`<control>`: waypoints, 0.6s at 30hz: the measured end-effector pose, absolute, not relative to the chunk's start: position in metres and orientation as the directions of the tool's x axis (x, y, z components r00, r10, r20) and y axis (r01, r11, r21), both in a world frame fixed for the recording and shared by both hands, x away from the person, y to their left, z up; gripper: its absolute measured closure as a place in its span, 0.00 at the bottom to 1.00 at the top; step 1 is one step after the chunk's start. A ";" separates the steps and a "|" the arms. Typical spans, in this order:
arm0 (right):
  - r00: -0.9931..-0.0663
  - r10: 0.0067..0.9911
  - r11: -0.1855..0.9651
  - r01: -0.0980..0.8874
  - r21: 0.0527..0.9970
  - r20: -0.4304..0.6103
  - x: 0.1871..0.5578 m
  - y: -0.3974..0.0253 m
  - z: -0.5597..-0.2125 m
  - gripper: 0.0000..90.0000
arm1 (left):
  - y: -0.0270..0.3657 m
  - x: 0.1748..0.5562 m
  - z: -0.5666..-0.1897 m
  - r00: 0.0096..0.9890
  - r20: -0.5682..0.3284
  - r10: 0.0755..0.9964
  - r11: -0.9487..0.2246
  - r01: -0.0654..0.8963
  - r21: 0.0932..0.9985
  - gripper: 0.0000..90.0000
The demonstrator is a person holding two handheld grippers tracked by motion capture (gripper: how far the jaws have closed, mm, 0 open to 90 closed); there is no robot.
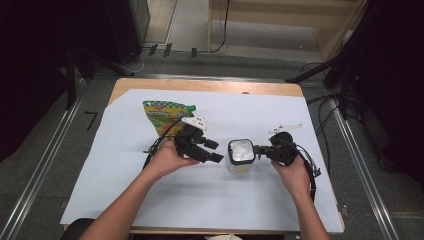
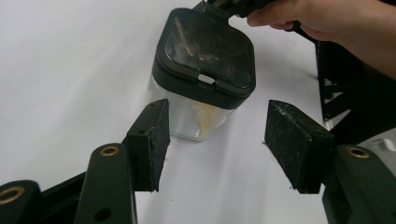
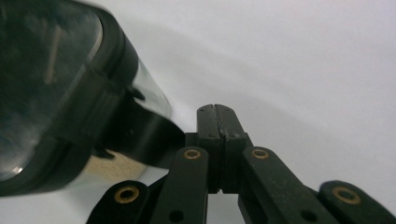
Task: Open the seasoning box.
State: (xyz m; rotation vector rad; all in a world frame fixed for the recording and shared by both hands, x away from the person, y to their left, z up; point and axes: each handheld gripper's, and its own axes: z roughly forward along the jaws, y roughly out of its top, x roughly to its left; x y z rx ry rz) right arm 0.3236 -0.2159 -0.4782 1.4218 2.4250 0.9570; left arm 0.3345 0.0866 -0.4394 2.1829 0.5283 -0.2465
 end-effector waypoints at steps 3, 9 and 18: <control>-0.524 0.835 0.338 0.729 0.596 0.167 0.321 -0.216 -0.481 1.00 | 0.084 0.333 -0.443 0.901 -0.327 0.286 -0.560 0.434 0.706 0.40; -0.539 0.828 0.361 0.721 0.592 0.152 0.319 -0.212 -0.484 1.00 | 0.083 0.333 -0.444 0.905 -0.305 0.296 -0.551 0.422 0.720 0.34; -0.564 0.813 0.384 0.706 0.595 0.144 0.317 -0.199 -0.486 1.00 | 0.079 0.332 -0.448 0.927 -0.268 0.263 -0.574 0.373 0.729 0.24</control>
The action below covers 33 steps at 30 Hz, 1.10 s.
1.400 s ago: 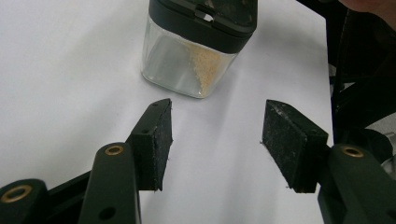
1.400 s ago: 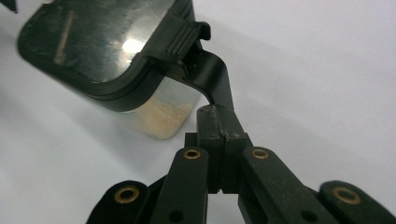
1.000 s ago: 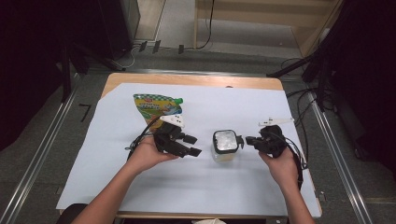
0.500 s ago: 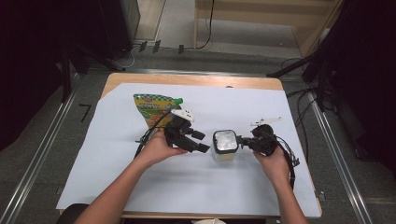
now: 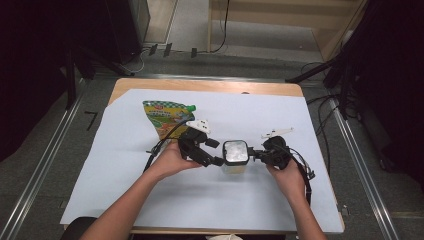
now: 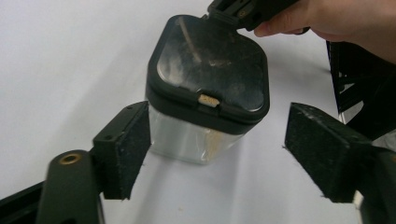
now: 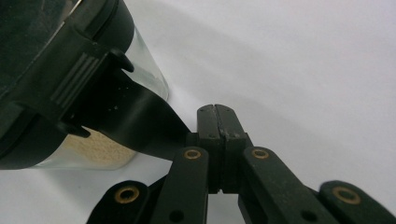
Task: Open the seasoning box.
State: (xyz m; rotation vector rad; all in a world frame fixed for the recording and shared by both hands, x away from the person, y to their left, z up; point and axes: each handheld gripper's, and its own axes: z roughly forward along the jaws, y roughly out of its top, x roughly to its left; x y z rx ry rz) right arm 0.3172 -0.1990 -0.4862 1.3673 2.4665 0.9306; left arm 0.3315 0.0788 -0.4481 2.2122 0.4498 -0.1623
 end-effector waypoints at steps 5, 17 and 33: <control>-0.575 0.805 0.389 0.699 0.599 0.148 0.318 -0.192 -0.486 1.00 | 0.076 0.330 -0.451 0.932 -0.245 0.267 -0.591 0.359 0.722 0.20; -0.597 0.787 0.399 0.687 0.608 0.158 0.319 -0.185 -0.487 1.00 | 0.073 0.331 -0.466 0.935 -0.214 0.282 -0.621 0.348 0.702 0.18; -0.593 0.790 0.390 0.679 0.622 0.152 0.315 -0.185 -0.481 1.00 | 0.070 0.328 -0.467 0.937 -0.185 0.298 -0.620 0.337 0.708 0.18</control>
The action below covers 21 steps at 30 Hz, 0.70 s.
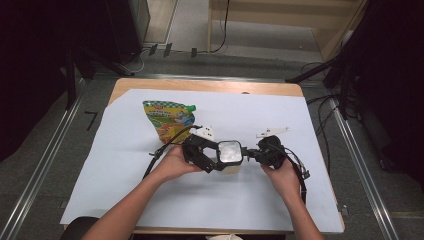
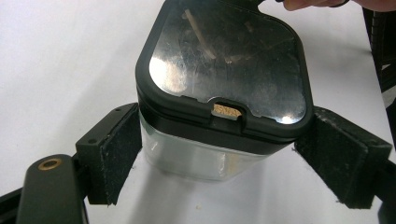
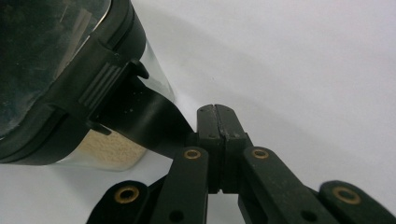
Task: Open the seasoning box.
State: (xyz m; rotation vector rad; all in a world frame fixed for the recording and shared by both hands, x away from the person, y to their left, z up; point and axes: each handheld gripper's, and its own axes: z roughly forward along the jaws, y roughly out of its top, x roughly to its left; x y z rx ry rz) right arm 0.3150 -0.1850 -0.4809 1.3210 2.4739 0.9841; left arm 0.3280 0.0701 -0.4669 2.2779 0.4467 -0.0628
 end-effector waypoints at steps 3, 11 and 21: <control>-0.592 0.791 0.389 0.679 0.623 0.151 0.315 -0.185 -0.480 1.00 | 0.069 0.327 -0.466 0.939 -0.169 0.299 -0.619 0.326 0.714 0.18; -0.592 0.792 0.390 0.678 0.622 0.149 0.314 -0.184 -0.480 1.00 | 0.070 0.326 -0.462 0.940 -0.169 0.297 -0.604 0.322 0.729 0.18; -0.587 0.796 0.389 0.682 0.620 0.146 0.314 -0.183 -0.480 1.00 | 0.068 0.326 -0.458 0.940 -0.168 0.298 -0.612 0.323 0.722 0.18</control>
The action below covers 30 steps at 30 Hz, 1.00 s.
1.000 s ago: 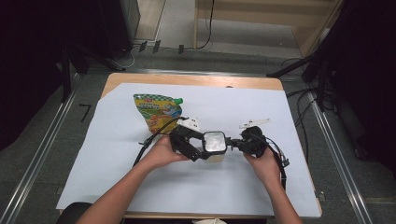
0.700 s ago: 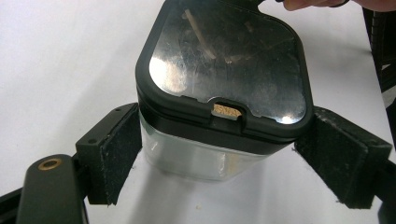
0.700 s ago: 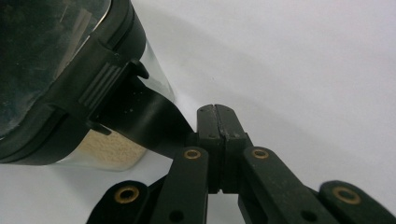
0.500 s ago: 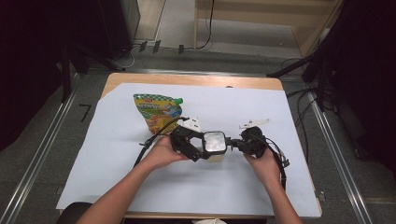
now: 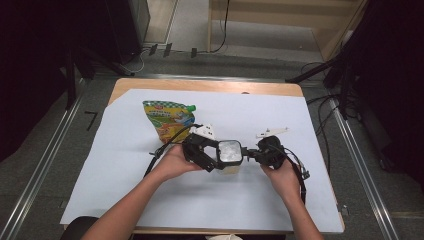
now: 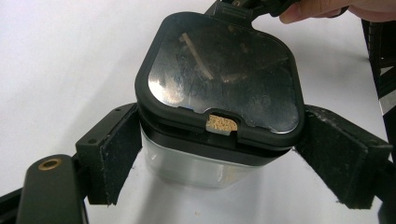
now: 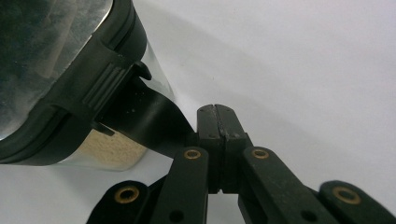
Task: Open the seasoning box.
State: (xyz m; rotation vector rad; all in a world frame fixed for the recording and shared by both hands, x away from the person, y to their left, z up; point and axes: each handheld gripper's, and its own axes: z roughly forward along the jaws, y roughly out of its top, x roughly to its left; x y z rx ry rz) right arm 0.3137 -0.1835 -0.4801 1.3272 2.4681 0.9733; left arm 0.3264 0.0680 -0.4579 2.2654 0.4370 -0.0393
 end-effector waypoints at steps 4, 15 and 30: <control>-0.587 0.796 0.388 0.681 0.621 0.146 0.314 -0.183 -0.480 1.00 | 0.067 0.325 -0.456 0.941 -0.159 0.299 -0.607 0.316 0.730 0.17; -0.585 0.798 0.385 0.684 0.620 0.149 0.313 -0.183 -0.479 1.00 | 0.066 0.324 -0.452 0.943 -0.146 0.297 -0.611 0.306 0.730 0.17; -0.622 0.770 0.418 0.662 0.622 0.144 0.310 -0.172 -0.480 1.00 | 0.071 0.325 -0.440 0.935 -0.164 0.314 -0.545 0.318 0.776 0.42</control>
